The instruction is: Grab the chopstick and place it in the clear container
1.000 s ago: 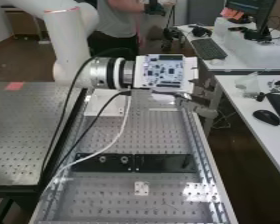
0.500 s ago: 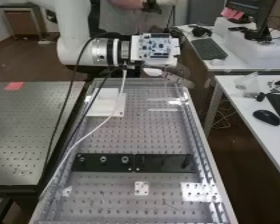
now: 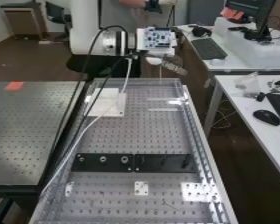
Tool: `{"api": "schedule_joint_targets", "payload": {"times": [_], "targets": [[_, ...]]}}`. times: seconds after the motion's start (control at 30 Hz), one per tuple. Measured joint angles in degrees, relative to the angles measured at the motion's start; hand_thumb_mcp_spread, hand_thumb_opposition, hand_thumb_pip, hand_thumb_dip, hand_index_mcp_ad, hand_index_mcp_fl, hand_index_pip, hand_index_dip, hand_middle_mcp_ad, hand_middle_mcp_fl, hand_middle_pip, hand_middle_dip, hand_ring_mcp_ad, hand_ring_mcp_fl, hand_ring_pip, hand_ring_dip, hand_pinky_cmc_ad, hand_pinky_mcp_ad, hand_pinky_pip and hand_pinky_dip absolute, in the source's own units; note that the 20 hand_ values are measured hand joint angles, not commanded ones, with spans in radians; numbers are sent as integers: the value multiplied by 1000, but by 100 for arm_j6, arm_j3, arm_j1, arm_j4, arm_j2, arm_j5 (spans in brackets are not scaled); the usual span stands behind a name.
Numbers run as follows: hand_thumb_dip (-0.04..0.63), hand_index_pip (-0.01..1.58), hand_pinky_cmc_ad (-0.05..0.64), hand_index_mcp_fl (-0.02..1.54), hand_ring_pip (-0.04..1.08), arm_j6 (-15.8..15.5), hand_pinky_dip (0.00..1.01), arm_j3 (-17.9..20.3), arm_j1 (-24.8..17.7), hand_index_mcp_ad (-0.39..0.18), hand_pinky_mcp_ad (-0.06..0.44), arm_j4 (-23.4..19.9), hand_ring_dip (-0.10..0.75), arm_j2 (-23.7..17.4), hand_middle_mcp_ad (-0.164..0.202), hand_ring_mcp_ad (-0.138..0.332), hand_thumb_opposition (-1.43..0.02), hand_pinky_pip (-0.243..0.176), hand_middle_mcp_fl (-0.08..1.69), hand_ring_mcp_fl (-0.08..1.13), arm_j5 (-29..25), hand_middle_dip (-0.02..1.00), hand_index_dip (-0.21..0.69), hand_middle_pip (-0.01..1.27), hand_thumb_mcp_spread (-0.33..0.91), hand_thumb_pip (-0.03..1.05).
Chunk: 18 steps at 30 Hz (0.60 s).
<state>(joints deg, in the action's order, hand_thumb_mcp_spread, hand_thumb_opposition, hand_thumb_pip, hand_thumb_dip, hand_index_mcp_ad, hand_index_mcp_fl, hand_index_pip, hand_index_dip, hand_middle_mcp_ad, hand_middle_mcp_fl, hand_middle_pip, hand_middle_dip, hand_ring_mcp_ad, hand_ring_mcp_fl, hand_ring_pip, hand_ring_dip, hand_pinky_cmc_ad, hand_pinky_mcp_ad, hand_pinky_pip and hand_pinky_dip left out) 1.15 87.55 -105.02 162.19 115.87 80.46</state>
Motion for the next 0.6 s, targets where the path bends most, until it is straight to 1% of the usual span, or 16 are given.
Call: {"api": "schedule_joint_targets", "payload": {"times": [0.17,0.3,0.4,0.43,0.47,0.6], "targets": [[332,569,380,1164,117,148,159,-106,21,-113,316,209,468,91,-117,72,-1073,2,1279,613,-87,812,445,201,848,380],[332,569,380,1164,117,89,159,-179,138,-113,316,428,464,119,-120,72,-1075,2,1283,609,-117,812,445,201,848,379],[332,569,380,1164,113,14,159,-285,276,-113,316,765,459,148,-117,72,-1075,2,1279,613,-92,812,445,201,848,379],[332,569,380,1164,117,14,159,-299,287,-113,316,810,471,153,-117,72,-1073,0,1279,613,-86,812,445,201,848,380],[332,569,380,1161,113,41,159,-328,308,-113,316,898,476,168,-117,72,-1073,0,1279,613,-72,812,445,202,848,380],[332,564,380,1166,112,344,159,-453,352,-113,312,1278,476,247,-120,72,-1073,0,1283,613,-40,812,447,202,848,379]]}}
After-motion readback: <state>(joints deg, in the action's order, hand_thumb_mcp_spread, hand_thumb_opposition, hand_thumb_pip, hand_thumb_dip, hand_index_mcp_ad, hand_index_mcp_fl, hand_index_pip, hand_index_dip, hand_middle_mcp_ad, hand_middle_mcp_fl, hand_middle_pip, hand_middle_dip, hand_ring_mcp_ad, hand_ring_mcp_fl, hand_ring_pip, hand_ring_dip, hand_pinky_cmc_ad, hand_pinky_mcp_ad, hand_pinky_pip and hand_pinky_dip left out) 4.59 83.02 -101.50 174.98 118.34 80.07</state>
